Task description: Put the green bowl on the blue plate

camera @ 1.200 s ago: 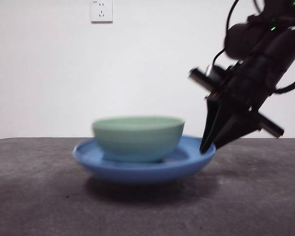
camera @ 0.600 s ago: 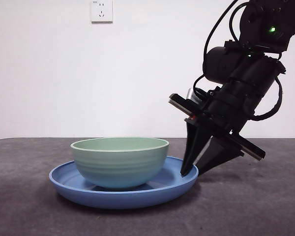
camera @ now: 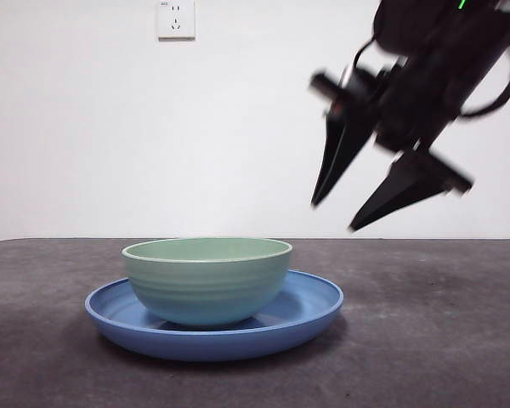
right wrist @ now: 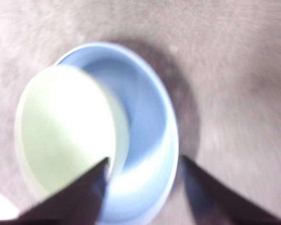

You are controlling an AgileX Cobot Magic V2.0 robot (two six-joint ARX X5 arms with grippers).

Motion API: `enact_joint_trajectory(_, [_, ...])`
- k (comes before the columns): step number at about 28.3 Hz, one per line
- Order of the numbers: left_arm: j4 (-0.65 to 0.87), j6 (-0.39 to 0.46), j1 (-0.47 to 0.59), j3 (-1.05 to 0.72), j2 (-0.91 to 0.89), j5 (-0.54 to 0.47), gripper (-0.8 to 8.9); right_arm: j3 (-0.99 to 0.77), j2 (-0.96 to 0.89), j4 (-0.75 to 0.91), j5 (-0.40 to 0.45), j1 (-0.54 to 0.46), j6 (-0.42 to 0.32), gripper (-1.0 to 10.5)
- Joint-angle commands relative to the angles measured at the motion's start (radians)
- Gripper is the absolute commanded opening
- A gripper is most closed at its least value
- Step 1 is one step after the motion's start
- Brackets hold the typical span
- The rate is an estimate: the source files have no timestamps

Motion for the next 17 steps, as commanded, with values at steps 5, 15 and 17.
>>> enact_joint_trajectory(5, [0.011,0.012,-0.005,0.006,0.002,0.004,5.62,0.016,-0.333,-0.232,0.188,0.064,-0.09,4.0])
enact_joint_trajectory(15, [0.011,0.012,-0.005,0.006,0.002,0.004,5.62,0.014,-0.741,-0.44,0.303,0.183,-0.097,4.9])
enact_joint_trajectory(17, [0.011,0.012,-0.005,0.006,0.002,0.004,5.62,0.014,-0.812,-0.49,0.307,0.201,-0.097,4.9])
